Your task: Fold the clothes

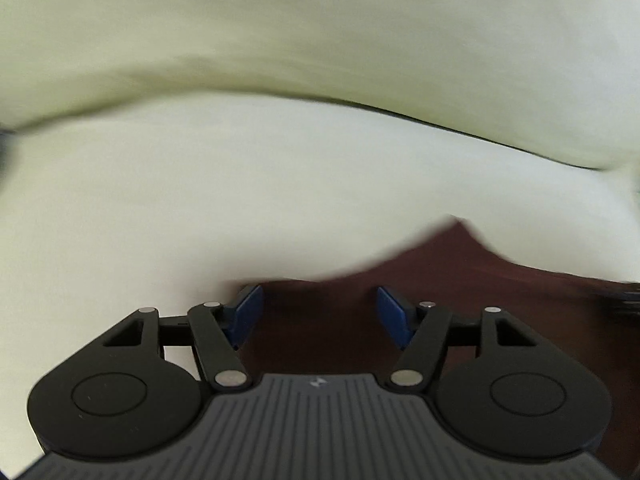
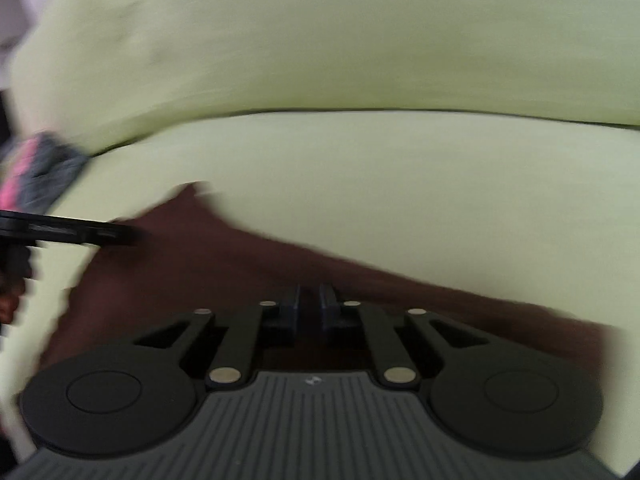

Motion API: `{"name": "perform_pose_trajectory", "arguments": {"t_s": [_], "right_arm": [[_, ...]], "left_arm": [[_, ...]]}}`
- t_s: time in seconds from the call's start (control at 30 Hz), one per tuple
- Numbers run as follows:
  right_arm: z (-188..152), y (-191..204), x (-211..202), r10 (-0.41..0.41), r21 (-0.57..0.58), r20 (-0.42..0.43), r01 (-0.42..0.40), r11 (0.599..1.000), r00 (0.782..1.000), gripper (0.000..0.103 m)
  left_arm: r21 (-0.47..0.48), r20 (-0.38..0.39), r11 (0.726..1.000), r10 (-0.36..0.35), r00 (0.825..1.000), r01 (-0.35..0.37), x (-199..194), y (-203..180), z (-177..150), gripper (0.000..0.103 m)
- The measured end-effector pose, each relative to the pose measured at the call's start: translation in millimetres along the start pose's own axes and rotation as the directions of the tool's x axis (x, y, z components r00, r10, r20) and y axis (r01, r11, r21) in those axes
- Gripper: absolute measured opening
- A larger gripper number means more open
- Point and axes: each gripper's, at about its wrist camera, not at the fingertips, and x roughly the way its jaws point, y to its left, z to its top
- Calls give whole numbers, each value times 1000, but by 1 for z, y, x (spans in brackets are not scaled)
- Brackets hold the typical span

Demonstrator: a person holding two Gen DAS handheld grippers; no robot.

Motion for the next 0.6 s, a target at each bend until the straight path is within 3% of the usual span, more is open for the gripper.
{"name": "perform_pose_trajectory", "arguments": {"t_s": [0.07,0.13,0.23,0.27,0.3,0.37,0.47,0.5,0.57,0.6], "right_arm": [[-4,-7,-27,-24,33,48,22,999,999,14],[-13,-5,-53,51,76,85,-57,995,995,14],[-39,28,-75,146,-4,80,-146,989,986,14],[-50,39,-75,169,-17,64,-169,986,983,14],[-62,51,-73,186,-32,34,-184,982,982,14],[-84,64,-64,141,-94,-36,-144,985,989,13],[-104,54,-69,63,-109,-41,-67,992,997,12],[-106,45,-75,29,-92,-36,-32,995,999,11],[-111,24,-91,-43,-51,-27,41,998,999,10],[-111,17,-100,-53,-33,-18,53,998,998,10]], "left_arm": [[-1,13,1000,5,1000,-5,-18,-3,-7,65],[-36,15,994,-100,995,100,-45,-32,-35,67],[-12,-13,984,-180,984,179,-55,-78,-71,67],[11,-22,984,-176,984,176,-56,-93,-82,67],[34,-29,985,-169,985,169,-57,-107,-93,67],[86,-45,992,-88,995,91,-60,-129,-116,72],[41,-32,999,15,999,-14,-79,-105,-151,73],[28,-39,999,41,998,-40,-83,-92,-158,79],[3,-54,996,85,995,-84,-89,-74,-167,80],[-10,-62,995,101,993,-102,-91,-69,-169,75]]}}
